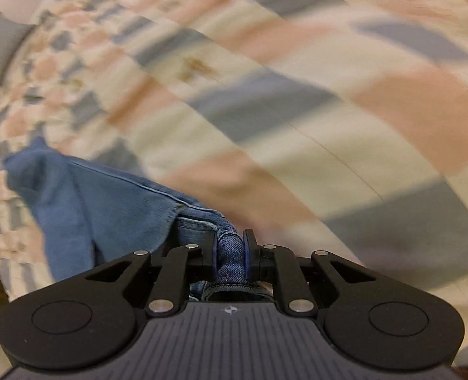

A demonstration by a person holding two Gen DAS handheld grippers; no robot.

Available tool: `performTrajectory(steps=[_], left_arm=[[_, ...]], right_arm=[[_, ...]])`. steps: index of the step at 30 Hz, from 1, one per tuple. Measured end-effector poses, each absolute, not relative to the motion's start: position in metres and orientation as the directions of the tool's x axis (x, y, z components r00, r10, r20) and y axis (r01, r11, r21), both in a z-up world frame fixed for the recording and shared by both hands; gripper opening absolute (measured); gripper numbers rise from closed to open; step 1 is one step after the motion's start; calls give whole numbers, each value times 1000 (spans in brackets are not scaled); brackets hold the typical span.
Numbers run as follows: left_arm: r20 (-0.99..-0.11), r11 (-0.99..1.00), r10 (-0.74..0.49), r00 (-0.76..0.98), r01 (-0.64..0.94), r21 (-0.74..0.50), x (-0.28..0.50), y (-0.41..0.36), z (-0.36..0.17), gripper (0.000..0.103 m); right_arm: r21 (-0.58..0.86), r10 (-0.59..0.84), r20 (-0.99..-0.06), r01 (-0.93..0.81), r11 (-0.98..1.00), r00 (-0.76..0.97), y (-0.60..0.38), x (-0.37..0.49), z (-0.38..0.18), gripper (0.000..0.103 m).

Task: Fold clothes
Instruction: 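Lay the jeans flat on the duvet and open both grippers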

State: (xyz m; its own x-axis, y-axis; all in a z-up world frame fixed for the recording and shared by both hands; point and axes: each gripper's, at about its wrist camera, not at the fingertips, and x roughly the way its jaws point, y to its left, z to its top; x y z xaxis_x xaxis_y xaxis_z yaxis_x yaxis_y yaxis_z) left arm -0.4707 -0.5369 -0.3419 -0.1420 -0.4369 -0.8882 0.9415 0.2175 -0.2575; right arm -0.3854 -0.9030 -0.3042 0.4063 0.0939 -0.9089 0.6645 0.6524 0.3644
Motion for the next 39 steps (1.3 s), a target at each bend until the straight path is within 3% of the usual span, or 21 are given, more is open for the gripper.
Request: performTrajectory(steps=[2,4,5,7,8,9,10,11,12,15,19,27,34,39], left_arm=[[-899,207,-398,-182,937,-281,-470,-537,-356,8],[-881,182,-413,-229,927,-327,-459,-530,-352,10],[-869,177,-420,-261,915,-361,-452,-527,-349,13],[-831,191,-434,-349,865,-463,-430,-527,-342,15],[-804,191,-446,-393,836,-514,-421,-529,-337,17],[-768,178,-468,-438,804,-567,-416,-535,-332,25],[-728,164,-488,-482,769,-618,-410,-540,-327,54],[-687,146,-508,-519,735,-663,-406,-545,-321,74],[-649,118,-529,-547,710,-694,-406,-547,-316,75],[-601,47,-563,-568,704,-709,-405,-562,-308,75],[-635,131,-585,-504,715,-687,-344,-551,-316,73],[-842,351,-511,-174,852,-389,-125,-486,-310,64],[-904,359,-426,22,922,-147,67,-464,-267,59],[-922,335,-355,151,942,25,144,-471,-252,57]], right_arm=[[356,89,-914,679,643,395,-906,-398,-337,22],[368,70,-911,725,582,407,-906,-407,-367,48],[379,57,-906,746,549,419,-906,-412,-375,52],[399,30,-895,768,502,446,-901,-418,-377,70],[410,16,-889,777,478,458,-898,-422,-378,72],[417,0,-883,784,460,470,-895,-425,-377,72],[410,-26,-879,784,466,476,-892,-426,-371,77],[393,-58,-879,787,475,474,-889,-427,-363,80],[374,-91,-878,792,483,470,-886,-427,-355,81],[256,-242,-875,824,506,420,-883,-428,-326,92],[260,-298,-843,825,502,447,-877,-439,-293,92],[390,-281,-808,827,404,518,-783,-457,-259,90],[408,-284,-829,869,281,481,-653,-424,-267,87],[448,-287,-825,873,195,487,-599,-386,-277,86]])
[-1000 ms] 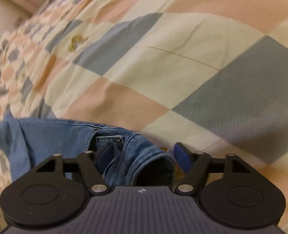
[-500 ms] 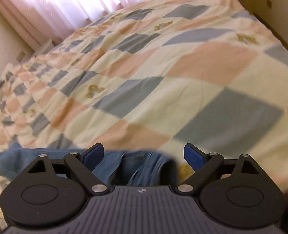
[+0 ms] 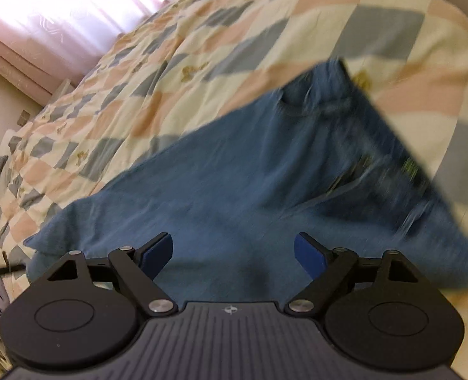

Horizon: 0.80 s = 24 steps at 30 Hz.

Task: Fold clothes
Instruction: 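Lay the jeans flat on the duvet and open both grippers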

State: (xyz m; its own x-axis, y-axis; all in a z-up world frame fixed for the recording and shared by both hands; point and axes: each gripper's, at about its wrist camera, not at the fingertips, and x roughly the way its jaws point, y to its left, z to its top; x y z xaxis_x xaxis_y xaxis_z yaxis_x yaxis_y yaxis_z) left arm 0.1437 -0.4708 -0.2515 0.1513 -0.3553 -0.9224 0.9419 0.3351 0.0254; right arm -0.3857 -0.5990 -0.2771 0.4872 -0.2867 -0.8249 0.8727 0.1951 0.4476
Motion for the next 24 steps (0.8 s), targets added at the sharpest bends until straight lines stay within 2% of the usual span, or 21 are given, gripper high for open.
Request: performTrajectory(steps=[9,18,24], left_arm=[[-918,266,-337,211,956,122,187,-480,-249,55],[-919,74,-375,122,992,101,141,-487,-256,55],[-905,-108,-421,64,987,119,126,-510,-262,50]], right_arm=[[397,-343,-836,904,160,428,-573,-356,-278,85],[337,-372,-833,908,248,410,-589,-342,-271,84],[273,-340,-849,887,372,404,-589,-331,-271,84]])
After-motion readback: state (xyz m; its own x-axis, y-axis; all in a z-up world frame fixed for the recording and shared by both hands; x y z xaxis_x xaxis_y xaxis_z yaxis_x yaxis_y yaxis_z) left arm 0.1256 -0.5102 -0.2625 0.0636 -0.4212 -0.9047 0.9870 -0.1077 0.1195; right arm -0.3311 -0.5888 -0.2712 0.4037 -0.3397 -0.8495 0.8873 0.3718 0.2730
